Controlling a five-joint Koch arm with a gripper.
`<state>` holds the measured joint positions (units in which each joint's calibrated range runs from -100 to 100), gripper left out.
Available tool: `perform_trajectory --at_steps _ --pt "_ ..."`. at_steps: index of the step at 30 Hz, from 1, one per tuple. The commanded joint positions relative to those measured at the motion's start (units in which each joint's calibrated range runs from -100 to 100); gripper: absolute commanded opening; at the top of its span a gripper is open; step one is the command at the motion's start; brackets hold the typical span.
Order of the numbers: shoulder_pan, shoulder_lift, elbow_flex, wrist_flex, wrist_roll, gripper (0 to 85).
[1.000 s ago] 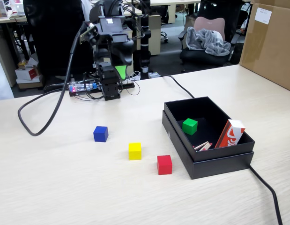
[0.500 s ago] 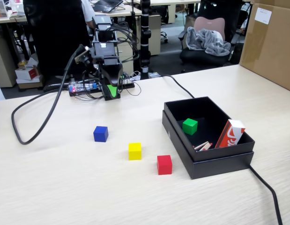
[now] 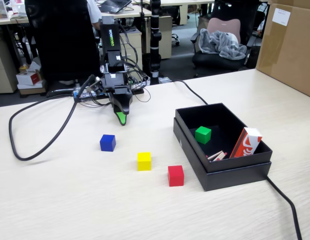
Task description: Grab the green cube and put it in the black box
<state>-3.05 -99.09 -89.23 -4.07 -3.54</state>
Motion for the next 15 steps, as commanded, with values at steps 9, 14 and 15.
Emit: perform_trajectory --at_steps 9,14,15 --pt "1.9 -0.9 -7.8 11.8 -1.0 51.7" --pt "2.7 -0.8 -8.2 10.8 -1.0 50.8" --pt "2.9 -0.7 -8.3 10.1 -1.0 50.7"
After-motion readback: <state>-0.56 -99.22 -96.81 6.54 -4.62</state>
